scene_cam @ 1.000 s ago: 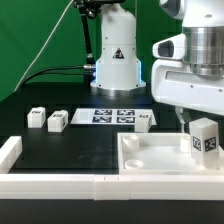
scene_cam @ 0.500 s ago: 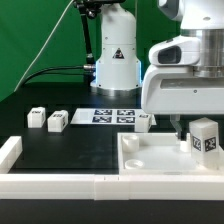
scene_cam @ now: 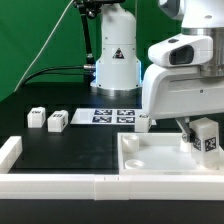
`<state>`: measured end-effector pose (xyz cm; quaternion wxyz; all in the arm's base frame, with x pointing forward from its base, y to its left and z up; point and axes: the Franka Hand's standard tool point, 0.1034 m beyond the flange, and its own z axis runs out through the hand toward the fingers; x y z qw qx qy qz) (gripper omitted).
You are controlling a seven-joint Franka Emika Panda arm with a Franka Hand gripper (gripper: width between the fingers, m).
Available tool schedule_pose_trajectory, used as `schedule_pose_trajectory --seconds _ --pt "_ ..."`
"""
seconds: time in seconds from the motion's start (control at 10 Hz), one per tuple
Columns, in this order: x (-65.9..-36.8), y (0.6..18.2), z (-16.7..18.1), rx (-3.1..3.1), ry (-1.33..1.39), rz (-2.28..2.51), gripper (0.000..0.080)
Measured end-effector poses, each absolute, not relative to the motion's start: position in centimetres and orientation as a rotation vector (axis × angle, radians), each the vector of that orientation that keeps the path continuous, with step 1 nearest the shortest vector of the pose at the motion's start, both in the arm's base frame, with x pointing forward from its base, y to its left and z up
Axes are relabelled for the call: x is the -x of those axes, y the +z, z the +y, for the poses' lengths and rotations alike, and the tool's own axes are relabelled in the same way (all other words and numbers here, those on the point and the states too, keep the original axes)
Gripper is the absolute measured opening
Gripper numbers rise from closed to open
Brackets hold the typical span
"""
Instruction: Assemble one leg
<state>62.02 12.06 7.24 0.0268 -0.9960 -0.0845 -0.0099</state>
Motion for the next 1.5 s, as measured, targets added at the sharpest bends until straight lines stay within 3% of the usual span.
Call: schedule_pose_trajectory --seconds 0.1,0.2,0.5,1.2,1.5 --pt "-62.02 7.23 12.06 3.077 -0.03 -0.261 0.0445" --pt "-62.02 7.23 12.06 3.078 -0.03 -0.239 0.0288" --pt "-62.06 7.22 12.12 3.088 -0.038 -0.068 0.0288" --pt "-62.1 7.06 11.81 2.761 0.011 1.366 0.029" --pt "-62.11 7.06 11.82 2.684 0.02 1.5 0.029"
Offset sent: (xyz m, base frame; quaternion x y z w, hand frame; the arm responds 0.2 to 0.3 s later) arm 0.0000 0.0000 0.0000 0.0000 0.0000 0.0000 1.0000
